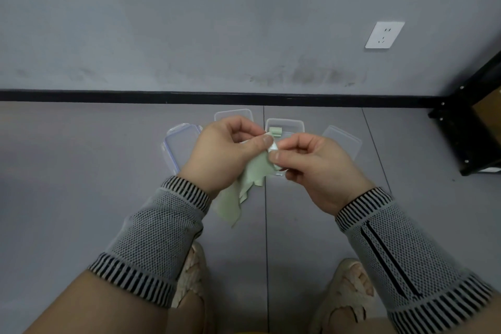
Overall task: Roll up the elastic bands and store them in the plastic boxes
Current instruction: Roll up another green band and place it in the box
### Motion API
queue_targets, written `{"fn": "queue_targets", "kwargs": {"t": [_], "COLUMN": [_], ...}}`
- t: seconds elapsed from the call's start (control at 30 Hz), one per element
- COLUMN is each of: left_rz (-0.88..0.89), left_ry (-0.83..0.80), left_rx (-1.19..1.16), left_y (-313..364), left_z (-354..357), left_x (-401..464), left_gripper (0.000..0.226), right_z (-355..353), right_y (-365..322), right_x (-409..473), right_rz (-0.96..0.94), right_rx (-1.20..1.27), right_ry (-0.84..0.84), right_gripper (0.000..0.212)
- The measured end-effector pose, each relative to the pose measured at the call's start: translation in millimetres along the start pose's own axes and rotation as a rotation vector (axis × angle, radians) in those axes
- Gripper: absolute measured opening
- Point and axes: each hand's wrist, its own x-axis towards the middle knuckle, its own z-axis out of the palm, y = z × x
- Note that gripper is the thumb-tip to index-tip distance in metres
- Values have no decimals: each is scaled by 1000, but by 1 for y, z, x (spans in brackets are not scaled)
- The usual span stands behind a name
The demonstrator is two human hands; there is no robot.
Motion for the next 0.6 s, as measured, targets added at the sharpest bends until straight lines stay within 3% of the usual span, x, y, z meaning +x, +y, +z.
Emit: {"fn": "queue_targets", "kwargs": {"t": [0.13,0.2,0.6], "left_rz": [-71,-84,-85], "left_ry": [-61,-97,-217], "left_rx": [-155,-166,-32], "left_y": [3,3,2], "left_z": [-10,-13,-20], "left_x": [1,1,-2], "left_gripper": [4,8,23], "right_z": [-5,-6,-8], "right_y": [-3,-6,-7], "right_x": [-5,-7,-8], "right_rz": [-178,-242,-260], "right_rx": [-222,-297,-407], "right_ry": [-173,-221,-237], "right_gripper": [55,66,53]}}
